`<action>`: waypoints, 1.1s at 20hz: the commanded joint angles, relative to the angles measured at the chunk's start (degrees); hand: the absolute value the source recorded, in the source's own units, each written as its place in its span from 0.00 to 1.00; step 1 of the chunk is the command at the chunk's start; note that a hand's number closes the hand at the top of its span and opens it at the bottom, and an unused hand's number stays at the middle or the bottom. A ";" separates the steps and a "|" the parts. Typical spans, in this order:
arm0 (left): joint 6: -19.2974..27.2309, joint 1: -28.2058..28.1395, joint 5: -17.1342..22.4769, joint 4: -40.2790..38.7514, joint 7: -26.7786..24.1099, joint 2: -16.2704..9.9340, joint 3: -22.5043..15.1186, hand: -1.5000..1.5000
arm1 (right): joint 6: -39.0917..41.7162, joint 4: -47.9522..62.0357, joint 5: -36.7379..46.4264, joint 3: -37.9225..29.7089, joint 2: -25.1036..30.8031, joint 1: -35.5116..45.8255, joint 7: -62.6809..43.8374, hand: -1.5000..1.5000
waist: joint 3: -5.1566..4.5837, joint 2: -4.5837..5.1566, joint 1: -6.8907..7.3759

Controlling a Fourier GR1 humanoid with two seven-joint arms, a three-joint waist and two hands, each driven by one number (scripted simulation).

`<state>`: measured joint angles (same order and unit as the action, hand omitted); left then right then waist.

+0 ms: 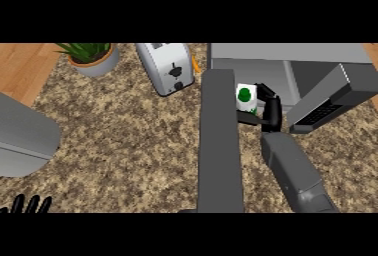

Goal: Pick up the milk, place it into the microwave and close the microwave

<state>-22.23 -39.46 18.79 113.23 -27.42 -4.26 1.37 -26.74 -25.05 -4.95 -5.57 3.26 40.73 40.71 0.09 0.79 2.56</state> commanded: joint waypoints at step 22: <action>-1.42 4.78 -0.46 -4.21 -0.12 -0.32 -0.04 0.00 | -9.02 14.55 2.71 -4.83 8.71 12.80 8.31 1.00 | 0.37 2.55 4.42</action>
<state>-24.00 -35.68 18.73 110.29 -27.18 -4.93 1.17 -35.85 -9.48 -0.20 -7.98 11.62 52.78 46.49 0.37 3.00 6.75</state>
